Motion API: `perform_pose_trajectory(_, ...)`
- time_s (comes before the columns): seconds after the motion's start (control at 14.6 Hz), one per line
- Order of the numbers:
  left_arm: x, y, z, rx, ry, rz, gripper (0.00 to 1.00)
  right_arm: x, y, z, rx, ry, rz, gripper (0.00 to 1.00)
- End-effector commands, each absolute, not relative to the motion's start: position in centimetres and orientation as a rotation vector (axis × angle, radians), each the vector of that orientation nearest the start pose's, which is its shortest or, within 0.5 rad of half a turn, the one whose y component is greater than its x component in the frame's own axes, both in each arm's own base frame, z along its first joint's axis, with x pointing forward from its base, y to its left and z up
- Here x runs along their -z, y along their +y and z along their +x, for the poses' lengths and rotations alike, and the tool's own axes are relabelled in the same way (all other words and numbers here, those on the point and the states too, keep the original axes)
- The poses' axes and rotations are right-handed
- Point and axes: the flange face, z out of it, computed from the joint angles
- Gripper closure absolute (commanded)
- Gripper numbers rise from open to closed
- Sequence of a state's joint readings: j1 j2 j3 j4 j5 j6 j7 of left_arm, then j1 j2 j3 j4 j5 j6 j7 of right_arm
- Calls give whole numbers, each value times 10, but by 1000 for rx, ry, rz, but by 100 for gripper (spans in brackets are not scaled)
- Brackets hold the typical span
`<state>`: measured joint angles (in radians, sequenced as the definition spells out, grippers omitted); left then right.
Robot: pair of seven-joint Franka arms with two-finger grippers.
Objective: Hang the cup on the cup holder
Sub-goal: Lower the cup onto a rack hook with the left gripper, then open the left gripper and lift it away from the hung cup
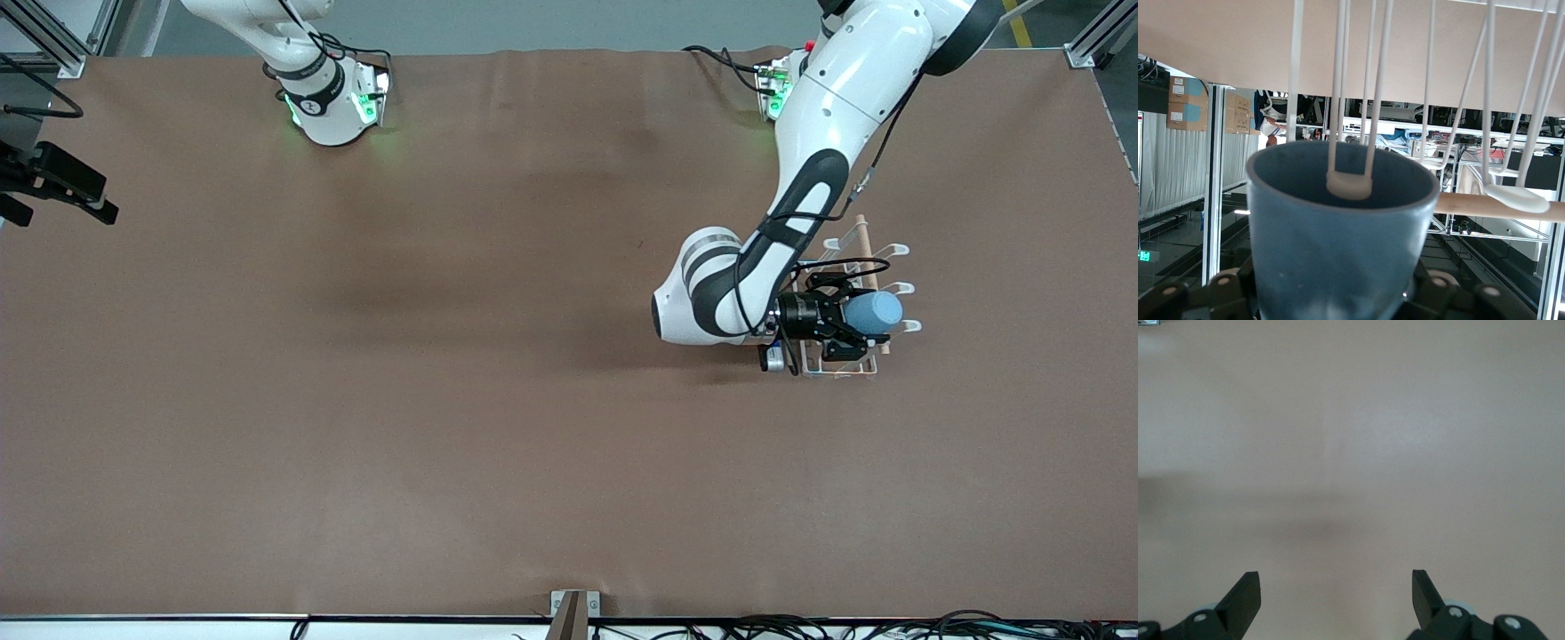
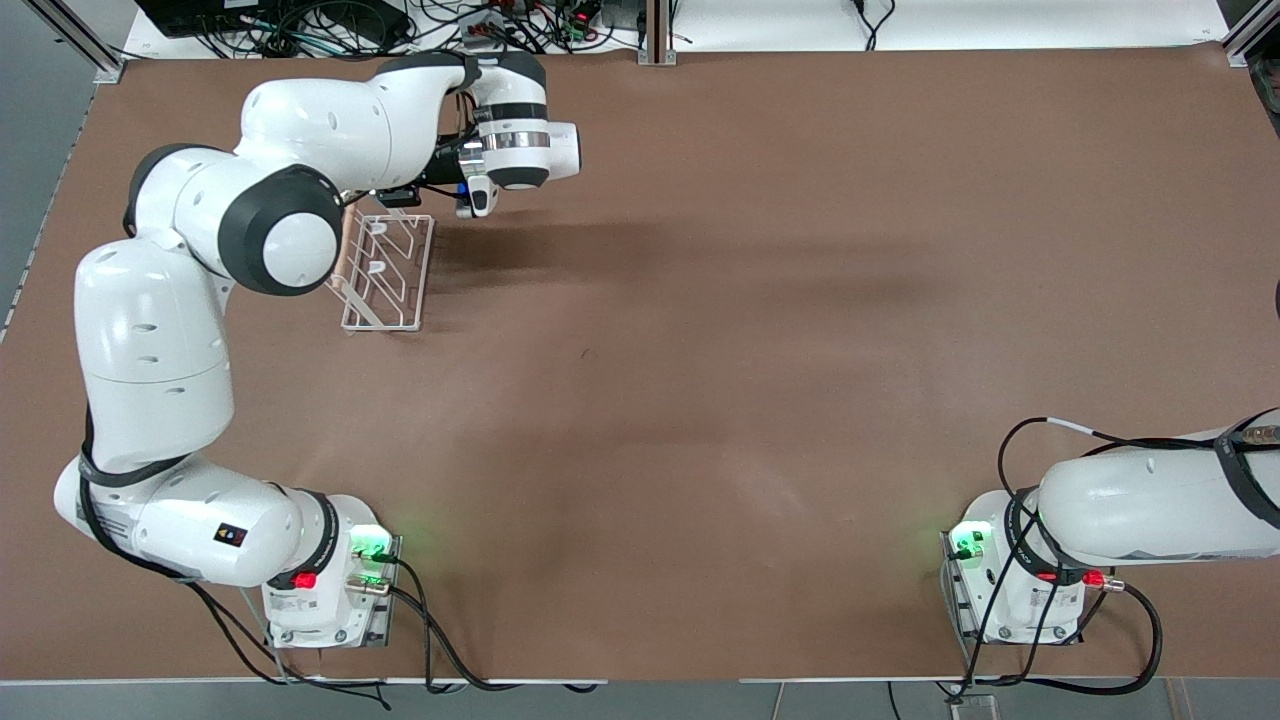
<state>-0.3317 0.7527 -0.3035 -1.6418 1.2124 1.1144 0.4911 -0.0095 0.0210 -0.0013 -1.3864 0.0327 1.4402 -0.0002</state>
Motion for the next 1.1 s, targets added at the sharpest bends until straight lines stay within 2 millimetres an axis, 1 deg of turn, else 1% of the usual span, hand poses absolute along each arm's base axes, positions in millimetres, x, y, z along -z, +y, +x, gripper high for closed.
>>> perform_pose_trajectory(0.0, -224, -223, 559, -1075, 1154, -1329, 0, -687, -3, 541, 65, 37, -3121, 0)
perform_pose_trajectory(0.14, -242, -230, 569, -1053, 1154, -1370, 0, -688, -5, 542, 67, 45, -3116, 0)
perform_pose_trajectory(0.27, -269, -241, 577, -1006, 1143, -1413, 0, -688, -10, 543, 69, 59, -3113, 0)
perform_pose_trajectory(0.34, -288, -245, 580, -978, 1133, -1447, 0, -687, -10, 543, 62, 58, -3112, 0)
perform_pose_trajectory(0.41, -309, -247, 585, -957, 1117, -1501, 0, -686, -14, 542, 60, 70, -3110, 0)
perform_pose_trajectory(0.55, -367, -254, 596, -867, 1093, -1662, 0, -687, -15, 542, 62, 72, -3110, 0)
perform_pose_trajectory(0.69, -415, -274, 600, -748, 1094, -1757, 0, -687, -16, 543, 65, 77, -3110, 0)
perform_pose_trajectory(0.75, -433, -276, 604, -700, 1079, -1797, 0, -686, -15, 543, 62, 72, -3110, 0)
perform_pose_trajectory(0.82, -455, -284, 604, -638, 1075, -1846, 0, -686, -15, 543, 60, 72, -3110, 0)
perform_pose_trajectory(0.96, -490, -290, 602, -529, 1035, -1920, 0, -685, -14, 542, 50, 72, -3110, 0)
perform_pose_trajectory(1.03, -507, -292, 597, -478, 1020, -1958, 0, -685, -15, 542, 51, 72, -3110, 0)
